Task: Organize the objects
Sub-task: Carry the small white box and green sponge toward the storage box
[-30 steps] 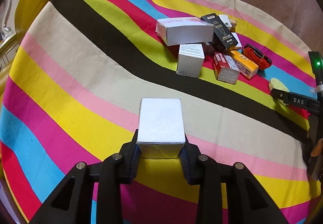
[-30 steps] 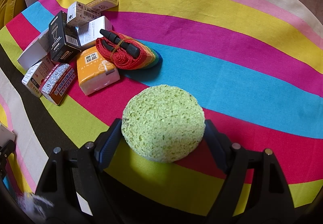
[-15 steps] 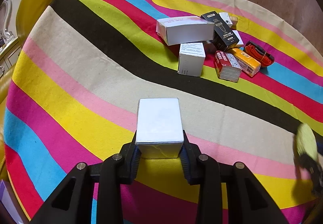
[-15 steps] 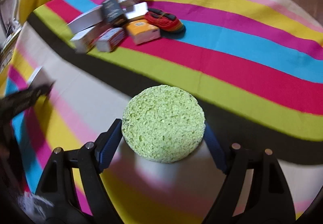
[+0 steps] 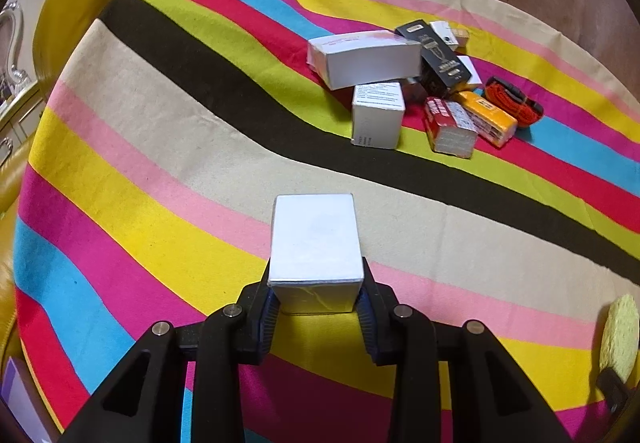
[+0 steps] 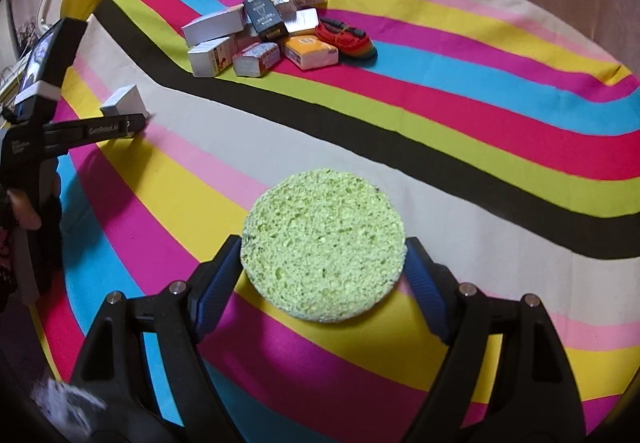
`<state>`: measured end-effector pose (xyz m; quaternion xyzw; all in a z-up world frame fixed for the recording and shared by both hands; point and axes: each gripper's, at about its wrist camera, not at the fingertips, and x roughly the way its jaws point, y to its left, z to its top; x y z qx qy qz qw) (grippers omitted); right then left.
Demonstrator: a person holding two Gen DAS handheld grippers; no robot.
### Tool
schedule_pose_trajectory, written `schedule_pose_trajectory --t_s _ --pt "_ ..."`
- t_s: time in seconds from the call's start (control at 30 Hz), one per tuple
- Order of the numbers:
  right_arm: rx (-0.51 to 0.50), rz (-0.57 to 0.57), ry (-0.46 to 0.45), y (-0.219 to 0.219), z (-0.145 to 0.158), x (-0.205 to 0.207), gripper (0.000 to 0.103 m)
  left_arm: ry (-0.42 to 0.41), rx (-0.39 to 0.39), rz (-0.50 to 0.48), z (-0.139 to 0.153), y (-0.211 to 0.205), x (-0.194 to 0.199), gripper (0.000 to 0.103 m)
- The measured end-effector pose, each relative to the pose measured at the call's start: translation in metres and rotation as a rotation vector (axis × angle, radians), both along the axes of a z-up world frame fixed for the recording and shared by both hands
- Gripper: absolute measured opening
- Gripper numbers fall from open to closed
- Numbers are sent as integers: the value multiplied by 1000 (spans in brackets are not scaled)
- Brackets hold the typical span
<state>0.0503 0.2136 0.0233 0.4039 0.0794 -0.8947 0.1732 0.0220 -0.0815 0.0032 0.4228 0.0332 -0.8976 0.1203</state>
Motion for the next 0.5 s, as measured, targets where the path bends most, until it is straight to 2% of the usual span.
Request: schedule_pose_trajectory --t_s 0.13,0.27,0.5 --pt "12 -8 -10 2 -1 -3 82 42 28 -9 5 3 22 36" --pt "12 -8 -16 2 -2 -5 82 97 43 -39 12 21 70 36" --pt "16 6 2 -1 -1 -3 82 117 30 -67 14 37 130 36"
